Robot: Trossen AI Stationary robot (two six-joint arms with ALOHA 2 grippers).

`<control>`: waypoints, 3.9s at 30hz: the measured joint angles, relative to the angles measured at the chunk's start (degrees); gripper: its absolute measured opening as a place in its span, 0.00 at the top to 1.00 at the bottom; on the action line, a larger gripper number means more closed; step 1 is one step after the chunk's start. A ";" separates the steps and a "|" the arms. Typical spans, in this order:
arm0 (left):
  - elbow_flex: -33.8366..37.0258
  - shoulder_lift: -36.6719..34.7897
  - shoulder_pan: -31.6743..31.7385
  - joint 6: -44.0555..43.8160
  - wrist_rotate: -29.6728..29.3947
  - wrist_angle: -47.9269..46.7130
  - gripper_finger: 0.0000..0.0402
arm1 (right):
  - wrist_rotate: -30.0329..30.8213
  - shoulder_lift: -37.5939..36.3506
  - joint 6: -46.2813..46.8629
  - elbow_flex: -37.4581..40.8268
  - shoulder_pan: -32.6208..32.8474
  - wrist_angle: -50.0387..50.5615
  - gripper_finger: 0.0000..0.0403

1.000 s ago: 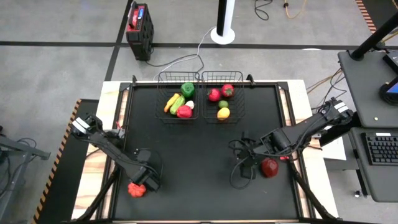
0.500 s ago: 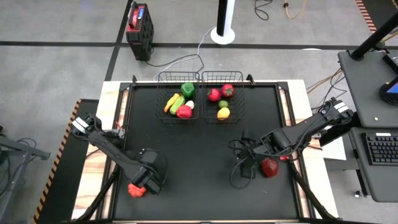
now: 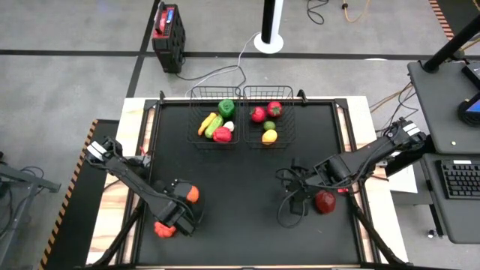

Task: Sort produce into baskets
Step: Put the orange into the right wire basket

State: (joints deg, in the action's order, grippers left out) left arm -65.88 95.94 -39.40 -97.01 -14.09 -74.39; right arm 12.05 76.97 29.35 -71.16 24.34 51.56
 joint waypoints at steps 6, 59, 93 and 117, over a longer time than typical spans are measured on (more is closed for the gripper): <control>0.04 0.64 0.00 5.83 -4.31 2.21 0.23 | 0.00 0.00 -0.01 0.00 0.00 -0.01 0.30; 4.85 0.72 0.50 26.44 -12.46 7.51 0.28 | -0.02 0.00 0.21 0.00 0.00 -0.88 0.27; -2.61 0.46 10.05 16.29 -10.85 0.23 0.22 | -2.00 0.00 1.08 -0.10 -0.11 -1.02 0.23; 2.28 0.52 9.33 -1.27 -6.27 -1.98 0.17 | -3.74 0.00 2.21 -0.13 -0.11 -1.02 0.22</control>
State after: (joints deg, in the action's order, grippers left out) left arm -63.61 96.47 -30.06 -98.28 -20.36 -76.36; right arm 8.32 76.97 31.56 -71.29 24.23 50.54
